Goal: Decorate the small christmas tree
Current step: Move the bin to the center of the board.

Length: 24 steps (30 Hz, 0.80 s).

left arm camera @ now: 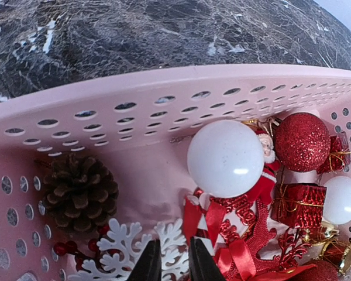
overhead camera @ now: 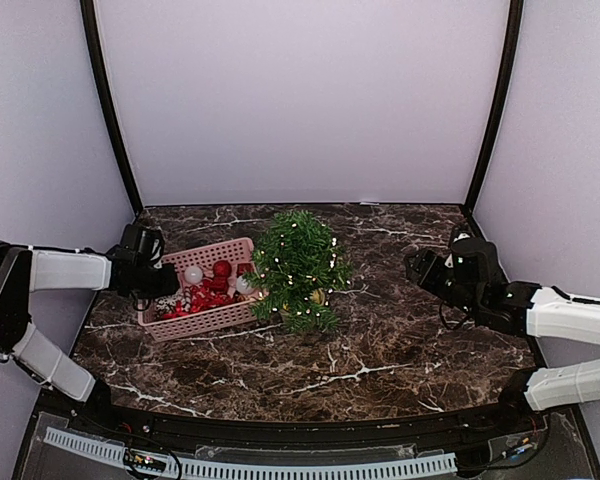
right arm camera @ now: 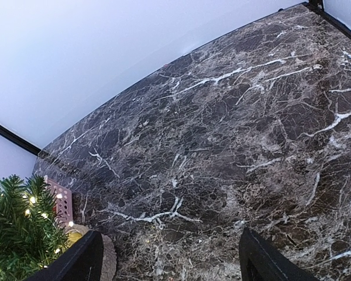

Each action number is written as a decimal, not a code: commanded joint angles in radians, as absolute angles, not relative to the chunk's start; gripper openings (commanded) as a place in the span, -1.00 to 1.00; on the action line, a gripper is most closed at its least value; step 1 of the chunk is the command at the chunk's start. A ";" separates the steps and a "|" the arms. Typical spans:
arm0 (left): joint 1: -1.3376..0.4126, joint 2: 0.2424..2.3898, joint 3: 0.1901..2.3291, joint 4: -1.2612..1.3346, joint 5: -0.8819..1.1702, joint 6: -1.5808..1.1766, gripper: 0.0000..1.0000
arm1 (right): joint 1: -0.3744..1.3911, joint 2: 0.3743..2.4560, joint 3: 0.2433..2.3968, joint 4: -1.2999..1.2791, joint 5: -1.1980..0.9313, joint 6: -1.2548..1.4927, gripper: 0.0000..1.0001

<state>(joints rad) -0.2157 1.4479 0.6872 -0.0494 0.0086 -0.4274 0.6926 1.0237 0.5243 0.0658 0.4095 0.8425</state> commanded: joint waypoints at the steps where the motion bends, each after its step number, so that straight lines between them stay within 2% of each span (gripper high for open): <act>1: -0.213 1.503 0.702 -0.038 0.050 -0.393 -0.63 | 0.689 1.011 0.517 0.096 0.425 0.843 0.62; 4: -0.219 1.491 0.712 -0.016 0.065 -0.401 -0.63 | 0.689 1.022 0.523 0.107 0.413 0.849 0.61; 8: -0.225 1.433 0.719 -0.072 0.029 -0.417 -0.49 | 0.689 1.047 0.539 0.115 0.393 0.844 0.61; 11: -0.216 1.374 0.713 -0.150 -0.004 -0.431 -0.19 | 0.689 1.060 0.553 0.109 0.389 0.835 0.61; 13: -0.215 1.349 0.724 -0.215 -0.059 -0.437 -0.07 | 0.689 1.060 0.553 0.112 0.389 0.832 0.61; 18: -0.215 1.329 0.767 -0.318 -0.151 -0.412 0.01 | 0.689 1.039 0.528 0.140 0.394 0.825 0.64; 24: -0.217 1.409 0.857 -0.367 -0.104 -0.406 0.01 | 0.689 1.016 0.523 0.146 0.375 0.800 0.64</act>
